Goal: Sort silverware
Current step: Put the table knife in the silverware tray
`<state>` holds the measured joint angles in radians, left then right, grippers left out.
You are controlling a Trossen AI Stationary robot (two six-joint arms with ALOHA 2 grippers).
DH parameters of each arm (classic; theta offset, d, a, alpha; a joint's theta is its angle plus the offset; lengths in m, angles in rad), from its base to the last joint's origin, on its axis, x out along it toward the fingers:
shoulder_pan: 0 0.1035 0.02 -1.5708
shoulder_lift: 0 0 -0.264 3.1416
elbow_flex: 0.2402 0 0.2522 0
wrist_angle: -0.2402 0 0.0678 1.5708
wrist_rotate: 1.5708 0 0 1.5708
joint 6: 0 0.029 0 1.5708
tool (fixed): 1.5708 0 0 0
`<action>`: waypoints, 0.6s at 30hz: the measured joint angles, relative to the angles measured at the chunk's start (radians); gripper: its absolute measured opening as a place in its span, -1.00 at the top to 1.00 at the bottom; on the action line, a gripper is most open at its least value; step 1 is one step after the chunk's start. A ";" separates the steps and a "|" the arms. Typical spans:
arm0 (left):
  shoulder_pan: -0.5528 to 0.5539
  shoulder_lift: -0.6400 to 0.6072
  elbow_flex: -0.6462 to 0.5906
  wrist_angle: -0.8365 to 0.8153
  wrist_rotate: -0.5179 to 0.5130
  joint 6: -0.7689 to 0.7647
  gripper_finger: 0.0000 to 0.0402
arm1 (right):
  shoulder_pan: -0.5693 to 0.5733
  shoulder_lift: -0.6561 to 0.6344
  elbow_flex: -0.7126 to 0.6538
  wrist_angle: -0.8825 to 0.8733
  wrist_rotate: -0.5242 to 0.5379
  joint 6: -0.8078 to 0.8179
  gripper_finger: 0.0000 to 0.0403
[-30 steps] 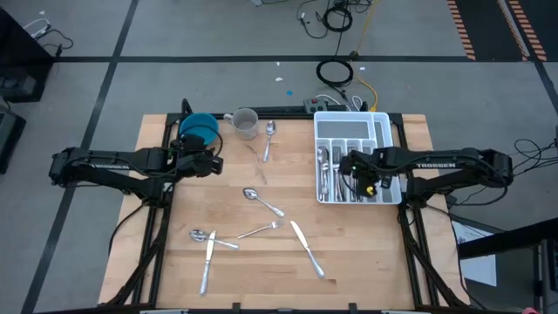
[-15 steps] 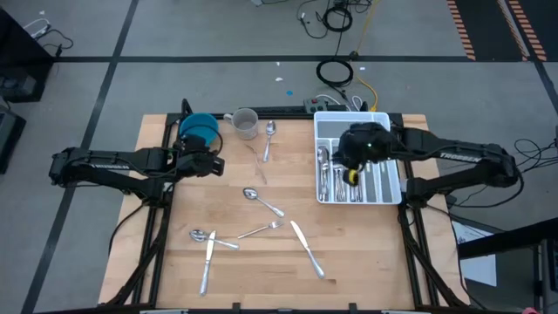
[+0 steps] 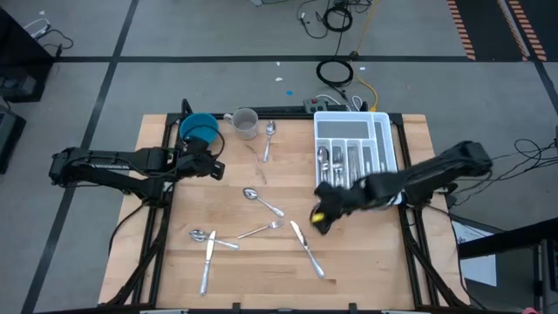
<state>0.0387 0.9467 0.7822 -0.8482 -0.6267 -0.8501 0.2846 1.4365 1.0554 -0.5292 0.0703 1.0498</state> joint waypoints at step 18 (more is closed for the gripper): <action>0.000 0.000 0.000 0.002 0.049 0.182 0.32 | 0.150 0.569 0.405 -0.267 -0.118 0.264 0.10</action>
<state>0.0389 0.9466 0.7822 -0.8457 -0.5777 -0.6682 0.4343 2.0051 1.4604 -0.7961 -0.0476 1.3142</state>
